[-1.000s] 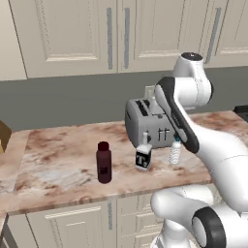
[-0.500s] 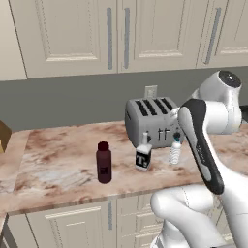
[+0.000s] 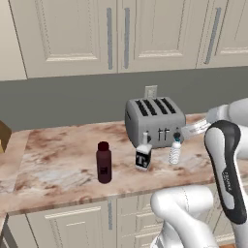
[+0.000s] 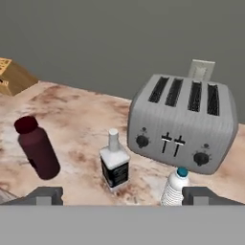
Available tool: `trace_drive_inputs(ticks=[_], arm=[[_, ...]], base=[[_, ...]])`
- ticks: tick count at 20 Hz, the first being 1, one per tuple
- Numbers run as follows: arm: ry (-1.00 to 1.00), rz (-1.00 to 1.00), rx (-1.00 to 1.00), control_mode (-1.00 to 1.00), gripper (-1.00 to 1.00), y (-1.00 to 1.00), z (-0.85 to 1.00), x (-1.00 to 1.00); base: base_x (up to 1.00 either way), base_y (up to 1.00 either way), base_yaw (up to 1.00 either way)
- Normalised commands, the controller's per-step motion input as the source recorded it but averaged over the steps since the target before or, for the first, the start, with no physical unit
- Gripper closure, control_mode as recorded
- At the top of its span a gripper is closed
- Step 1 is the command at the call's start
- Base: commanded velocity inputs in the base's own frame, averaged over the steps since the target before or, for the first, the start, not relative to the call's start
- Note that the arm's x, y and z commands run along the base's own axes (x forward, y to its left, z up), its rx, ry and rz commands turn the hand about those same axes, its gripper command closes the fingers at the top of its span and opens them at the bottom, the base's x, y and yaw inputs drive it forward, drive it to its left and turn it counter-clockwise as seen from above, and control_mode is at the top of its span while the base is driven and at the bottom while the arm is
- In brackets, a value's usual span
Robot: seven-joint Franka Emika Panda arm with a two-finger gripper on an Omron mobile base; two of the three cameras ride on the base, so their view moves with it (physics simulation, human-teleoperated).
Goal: Place the drinks on the dining counter in a tight cluster.
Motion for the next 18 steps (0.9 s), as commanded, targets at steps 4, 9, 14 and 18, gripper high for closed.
trace_drive_inputs(ticks=[4, 9, 14, 18], arm=[[-0.17, 0.09, 0.11, -1.0, -1.0, -0.25, 0.0, -0.08], [-0.16, 0.11, 0.13, -1.0, -1.0, -0.26, 0.0, -0.02], [-0.18, 0.15, 0.09, -1.0, -1.0, -0.21, -0.05, 0.0], [-0.18, 0.17, 0.01, -1.0, -1.0, -0.16, -0.23, 0.03]], base=[[0.0, 0.0, 0.0], [0.0, 0.0, 0.0], [0.0, 0.0, 0.0], [0.0, 0.0, 0.0]])
